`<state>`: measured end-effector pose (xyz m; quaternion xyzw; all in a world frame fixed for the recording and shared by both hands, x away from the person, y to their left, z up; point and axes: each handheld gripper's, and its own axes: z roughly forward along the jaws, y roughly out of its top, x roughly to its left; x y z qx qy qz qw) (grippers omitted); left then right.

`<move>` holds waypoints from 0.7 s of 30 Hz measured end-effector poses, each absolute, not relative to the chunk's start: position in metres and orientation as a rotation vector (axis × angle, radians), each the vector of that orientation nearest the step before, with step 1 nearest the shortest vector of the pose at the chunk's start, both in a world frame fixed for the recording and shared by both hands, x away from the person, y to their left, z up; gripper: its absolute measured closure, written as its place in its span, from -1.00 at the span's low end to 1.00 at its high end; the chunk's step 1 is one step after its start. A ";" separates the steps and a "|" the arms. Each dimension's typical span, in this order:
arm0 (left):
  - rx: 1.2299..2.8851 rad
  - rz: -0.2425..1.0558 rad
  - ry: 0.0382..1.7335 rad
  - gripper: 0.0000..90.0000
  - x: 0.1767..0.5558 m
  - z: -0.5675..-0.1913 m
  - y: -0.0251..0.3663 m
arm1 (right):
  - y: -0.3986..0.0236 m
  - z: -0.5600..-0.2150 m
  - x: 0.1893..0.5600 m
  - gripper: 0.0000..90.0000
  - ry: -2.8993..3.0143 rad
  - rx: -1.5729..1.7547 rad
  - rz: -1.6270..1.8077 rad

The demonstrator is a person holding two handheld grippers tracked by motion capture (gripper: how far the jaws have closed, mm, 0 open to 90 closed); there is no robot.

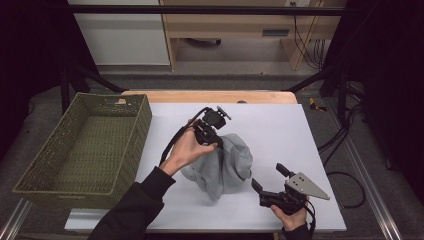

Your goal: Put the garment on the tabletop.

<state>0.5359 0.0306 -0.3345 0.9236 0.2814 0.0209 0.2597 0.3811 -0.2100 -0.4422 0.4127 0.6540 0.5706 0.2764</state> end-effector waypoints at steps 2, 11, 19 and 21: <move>2.503 0.056 0.760 0.84 0.535 -0.342 0.029 | -0.211 -0.443 0.381 -0.96 1.758 1.105 1.531; 2.581 0.006 0.748 0.75 0.532 -0.381 0.021 | -0.211 -0.443 0.382 -0.96 1.753 1.115 1.542; 2.596 0.024 0.707 0.19 0.529 -0.381 0.024 | -0.211 -0.443 0.382 -0.96 1.756 1.121 1.537; 2.590 0.038 0.707 -0.05 0.528 -0.378 0.029 | -0.211 -0.443 0.382 -0.96 1.754 1.116 1.542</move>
